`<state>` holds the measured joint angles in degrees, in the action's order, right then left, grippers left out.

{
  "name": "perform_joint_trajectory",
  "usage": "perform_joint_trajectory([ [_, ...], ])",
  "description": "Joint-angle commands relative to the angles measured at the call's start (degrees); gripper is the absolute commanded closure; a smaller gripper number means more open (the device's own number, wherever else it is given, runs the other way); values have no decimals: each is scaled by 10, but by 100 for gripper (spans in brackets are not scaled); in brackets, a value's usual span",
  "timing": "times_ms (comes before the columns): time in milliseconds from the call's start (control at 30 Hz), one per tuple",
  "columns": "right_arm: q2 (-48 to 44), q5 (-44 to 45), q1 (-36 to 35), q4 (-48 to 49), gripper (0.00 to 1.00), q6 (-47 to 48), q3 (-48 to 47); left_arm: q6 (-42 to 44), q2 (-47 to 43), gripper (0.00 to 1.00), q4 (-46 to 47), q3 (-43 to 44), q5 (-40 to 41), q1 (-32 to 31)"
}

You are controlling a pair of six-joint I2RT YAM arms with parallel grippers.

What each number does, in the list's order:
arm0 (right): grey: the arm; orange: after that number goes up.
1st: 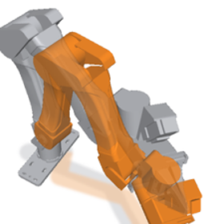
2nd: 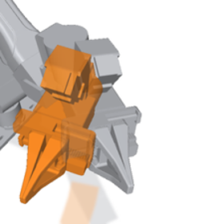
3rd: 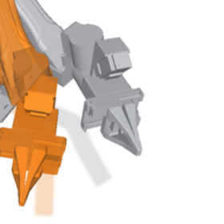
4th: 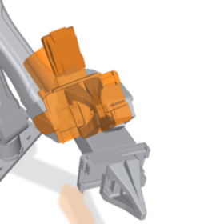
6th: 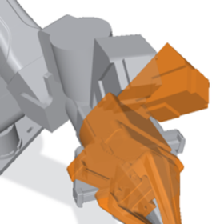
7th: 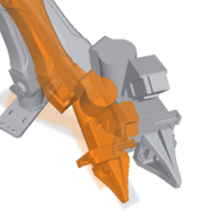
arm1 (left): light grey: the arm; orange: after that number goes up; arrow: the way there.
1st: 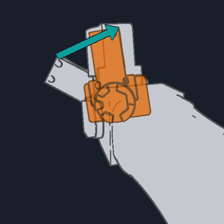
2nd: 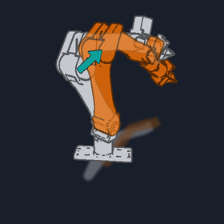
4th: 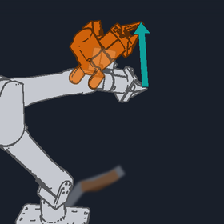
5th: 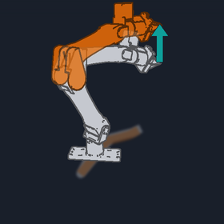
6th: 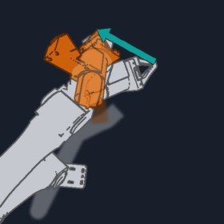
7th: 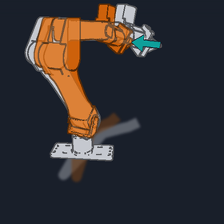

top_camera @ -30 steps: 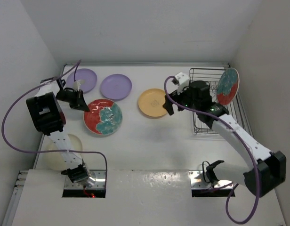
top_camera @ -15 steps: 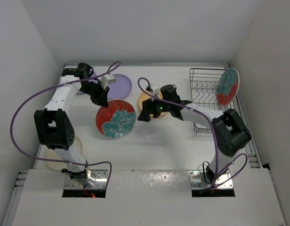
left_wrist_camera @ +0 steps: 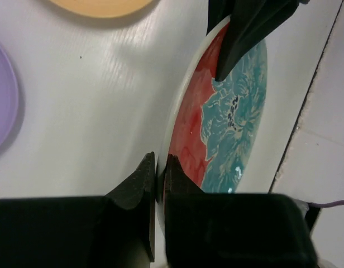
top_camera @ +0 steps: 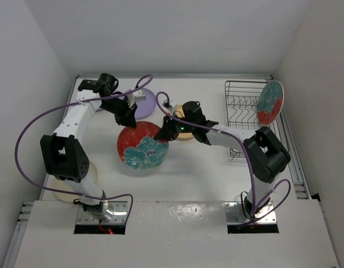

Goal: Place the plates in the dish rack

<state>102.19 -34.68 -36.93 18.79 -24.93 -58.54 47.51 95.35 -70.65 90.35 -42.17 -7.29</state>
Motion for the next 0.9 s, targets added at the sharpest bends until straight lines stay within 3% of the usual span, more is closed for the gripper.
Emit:
perform_joint_trajectory([
  [0, -25, 42, 7, 65, 100, -35, 7, -41, -38, 100, -12, 33, -86, -8],
  [33, -46, 64, 8, 68, 100, -39, 12, -64, -38, 100, 4, 33, -58, -8],
  [67, -58, 70, 12, 70, 100, -38, 28, -79, -38, 93, 16, 33, -44, -8],
  [100, -82, 93, 17, 62, 100, -34, 33, -111, -38, 65, 36, 33, -13, -8],
  [167, -124, 107, 19, 45, 100, -22, 29, -150, -43, 46, 60, 33, 21, -2],
  [200, -152, 132, 19, 10, 100, -6, 26, -192, -43, 28, 83, 40, 40, 4],
  [300, -223, 219, 24, -49, 100, 40, 4, -260, -49, 11, 132, 64, 122, 31],
  [333, -250, 282, 32, -59, 100, 56, 0, -301, -49, 0, 144, 72, 162, 54],
  [433, -304, 361, 69, -126, 100, 100, -31, -348, -54, 0, 168, 109, 248, 95],
  [600, -346, 497, 170, -208, 100, 166, -62, -348, -61, 0, 174, 103, 269, 144],
  [767, -365, 605, 294, -196, 100, 269, -72, -341, -75, 0, 174, 39, 263, 163],
  [867, -352, 648, 355, -134, 100, 324, -65, -335, -81, 0, 174, 22, 263, 170],
])
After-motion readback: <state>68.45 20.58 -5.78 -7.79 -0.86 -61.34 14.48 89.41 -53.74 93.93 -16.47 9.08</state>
